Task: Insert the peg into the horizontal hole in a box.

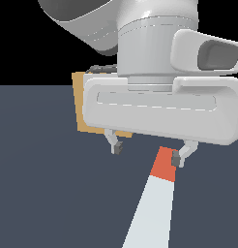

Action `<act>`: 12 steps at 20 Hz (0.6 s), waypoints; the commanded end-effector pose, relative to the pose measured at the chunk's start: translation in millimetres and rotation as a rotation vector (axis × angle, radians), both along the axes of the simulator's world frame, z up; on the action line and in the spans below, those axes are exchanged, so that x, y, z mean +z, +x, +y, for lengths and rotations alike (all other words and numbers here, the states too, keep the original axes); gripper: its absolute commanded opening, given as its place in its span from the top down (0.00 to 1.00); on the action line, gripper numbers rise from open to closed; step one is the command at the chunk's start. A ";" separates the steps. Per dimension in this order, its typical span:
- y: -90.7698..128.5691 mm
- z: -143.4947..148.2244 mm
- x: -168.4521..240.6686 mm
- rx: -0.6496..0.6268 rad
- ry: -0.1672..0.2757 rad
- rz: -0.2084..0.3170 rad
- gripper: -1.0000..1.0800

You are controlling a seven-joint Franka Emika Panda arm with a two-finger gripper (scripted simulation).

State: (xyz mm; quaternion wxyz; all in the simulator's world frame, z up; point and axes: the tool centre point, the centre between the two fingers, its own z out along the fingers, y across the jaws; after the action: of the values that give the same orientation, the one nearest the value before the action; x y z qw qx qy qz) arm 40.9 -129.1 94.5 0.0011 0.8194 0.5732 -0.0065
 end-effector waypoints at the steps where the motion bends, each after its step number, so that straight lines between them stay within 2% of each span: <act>1: 5.1 -16.2 -9.6 -0.045 0.003 -0.005 0.04; 7: 10.5 -39.7 -23.3 -0.110 0.008 -0.010 0.04; 12: 11.2 -43.1 -25.0 -0.119 0.009 -0.010 0.04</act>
State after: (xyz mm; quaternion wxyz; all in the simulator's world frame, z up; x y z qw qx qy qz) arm 51.4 -172.6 69.2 -0.0001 0.8519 0.5237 -0.0003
